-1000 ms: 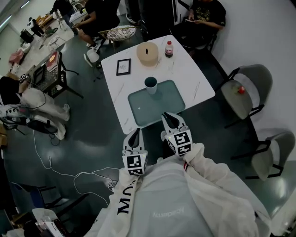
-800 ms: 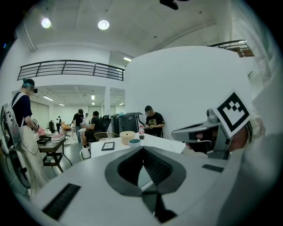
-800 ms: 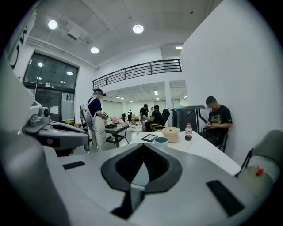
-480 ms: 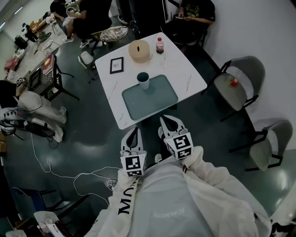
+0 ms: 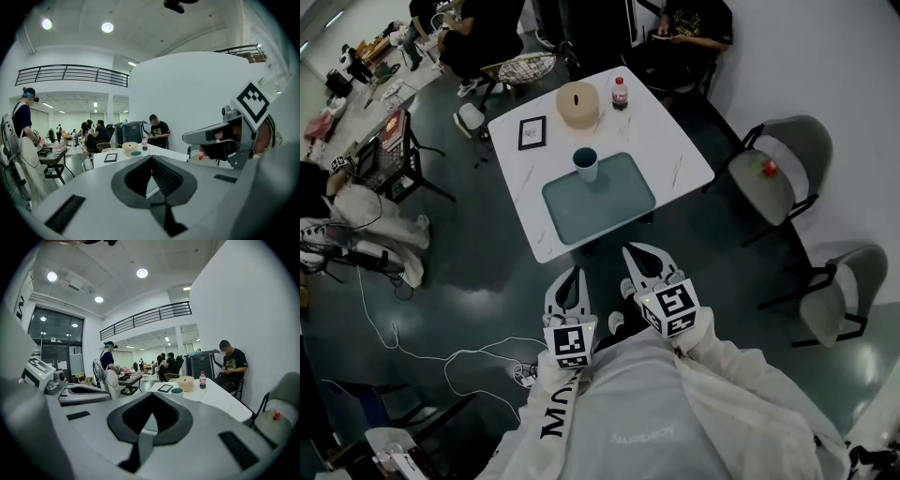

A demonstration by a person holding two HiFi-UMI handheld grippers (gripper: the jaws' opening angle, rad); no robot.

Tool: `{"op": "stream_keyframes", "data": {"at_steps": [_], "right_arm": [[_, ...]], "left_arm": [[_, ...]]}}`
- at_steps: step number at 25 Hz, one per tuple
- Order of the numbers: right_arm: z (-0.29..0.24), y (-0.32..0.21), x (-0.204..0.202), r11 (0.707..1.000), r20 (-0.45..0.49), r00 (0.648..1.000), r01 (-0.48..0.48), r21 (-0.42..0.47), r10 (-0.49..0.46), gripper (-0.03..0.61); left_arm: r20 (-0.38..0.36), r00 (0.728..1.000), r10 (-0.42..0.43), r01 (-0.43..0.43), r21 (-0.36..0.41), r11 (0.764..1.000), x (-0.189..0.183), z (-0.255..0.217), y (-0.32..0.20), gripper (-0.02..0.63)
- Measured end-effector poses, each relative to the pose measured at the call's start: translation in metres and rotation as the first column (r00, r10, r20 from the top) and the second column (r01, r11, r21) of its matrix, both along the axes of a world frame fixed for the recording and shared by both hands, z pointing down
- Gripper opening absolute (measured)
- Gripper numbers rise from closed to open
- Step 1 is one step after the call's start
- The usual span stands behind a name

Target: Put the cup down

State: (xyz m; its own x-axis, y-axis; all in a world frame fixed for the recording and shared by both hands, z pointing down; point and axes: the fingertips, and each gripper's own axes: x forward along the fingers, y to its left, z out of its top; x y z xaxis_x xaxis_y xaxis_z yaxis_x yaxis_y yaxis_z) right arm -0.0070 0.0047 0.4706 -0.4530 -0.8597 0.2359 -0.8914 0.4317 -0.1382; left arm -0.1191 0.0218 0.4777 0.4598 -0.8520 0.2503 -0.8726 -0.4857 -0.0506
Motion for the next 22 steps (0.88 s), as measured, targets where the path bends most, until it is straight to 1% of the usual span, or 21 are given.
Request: {"op": "stream_keyframes", "data": {"at_steps": [6,18,22], "right_arm": [[-0.018,-0.012,0.008,1.0,0.023,1.0,0.015,0.018,-0.016,0.005],[-0.027,-0.053,0.025,0.997,0.038,0.997,0.071,0.028,-0.072,0.005],[-0.024,-0.058,0.028,0.997,0.044,0.996,0.08,0.022,-0.08,0.005]], "left_arm": [[-0.007,1.0,-0.018,0.018,0.001,1.0,0.009,-0.008,-0.015,0.011],[0.003,0.998,-0.057,0.057,0.023,0.998,0.033,-0.025,-0.051,0.011],[0.01,0.998,-0.055,0.055,0.024,0.998,0.041,-0.025,-0.059,0.011]]}}
